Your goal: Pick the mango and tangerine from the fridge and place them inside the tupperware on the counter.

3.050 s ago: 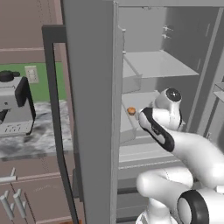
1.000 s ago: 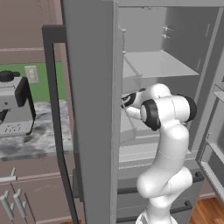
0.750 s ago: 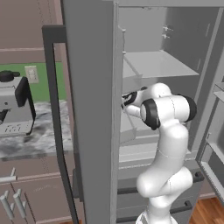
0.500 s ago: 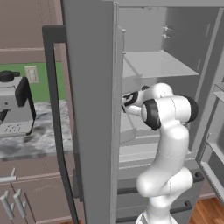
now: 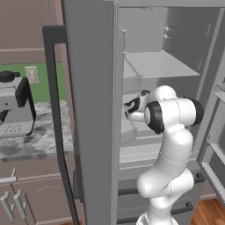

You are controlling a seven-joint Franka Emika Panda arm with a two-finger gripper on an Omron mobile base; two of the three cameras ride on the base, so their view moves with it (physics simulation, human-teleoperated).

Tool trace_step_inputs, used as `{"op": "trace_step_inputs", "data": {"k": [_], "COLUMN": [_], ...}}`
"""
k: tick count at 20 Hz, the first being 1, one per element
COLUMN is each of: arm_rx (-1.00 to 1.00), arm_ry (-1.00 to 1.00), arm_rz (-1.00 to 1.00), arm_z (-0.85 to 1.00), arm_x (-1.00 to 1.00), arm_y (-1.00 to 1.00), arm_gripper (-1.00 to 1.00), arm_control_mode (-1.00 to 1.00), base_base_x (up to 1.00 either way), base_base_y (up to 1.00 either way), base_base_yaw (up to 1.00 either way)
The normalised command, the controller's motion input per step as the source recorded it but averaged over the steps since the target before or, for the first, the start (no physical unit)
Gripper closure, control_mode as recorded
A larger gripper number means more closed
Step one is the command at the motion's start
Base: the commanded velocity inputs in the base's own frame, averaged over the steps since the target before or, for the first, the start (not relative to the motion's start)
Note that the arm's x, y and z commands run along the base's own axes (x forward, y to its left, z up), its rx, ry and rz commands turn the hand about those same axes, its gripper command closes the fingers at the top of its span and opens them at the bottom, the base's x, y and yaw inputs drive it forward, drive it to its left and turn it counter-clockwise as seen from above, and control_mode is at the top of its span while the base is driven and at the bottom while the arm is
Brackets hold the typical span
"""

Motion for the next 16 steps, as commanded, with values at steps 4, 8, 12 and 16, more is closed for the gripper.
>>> {"op": "trace_step_inputs", "data": {"k": [4, 8, 12, 16], "arm_rx": [0.00, 0.00, 0.00, 0.00], "arm_ry": [0.00, 0.00, 0.00, 0.00], "arm_rz": [0.00, 0.00, 0.00, 0.00], "arm_z": [-0.13, 0.00, 0.00, 0.00], "arm_x": [0.03, 0.04, 0.15, 0.34], "arm_y": [0.00, 0.00, 0.00, 0.00], "arm_gripper": [-1.00, -1.00, -1.00, -1.00], "arm_control_mode": [-1.00, -1.00, -1.00, -1.00], "base_base_x": [0.00, 0.00, 0.00, 0.00], "base_base_y": [0.00, 0.00, 0.00, 0.00], "base_base_yaw": [0.00, 0.00, 0.00, 0.00]}}
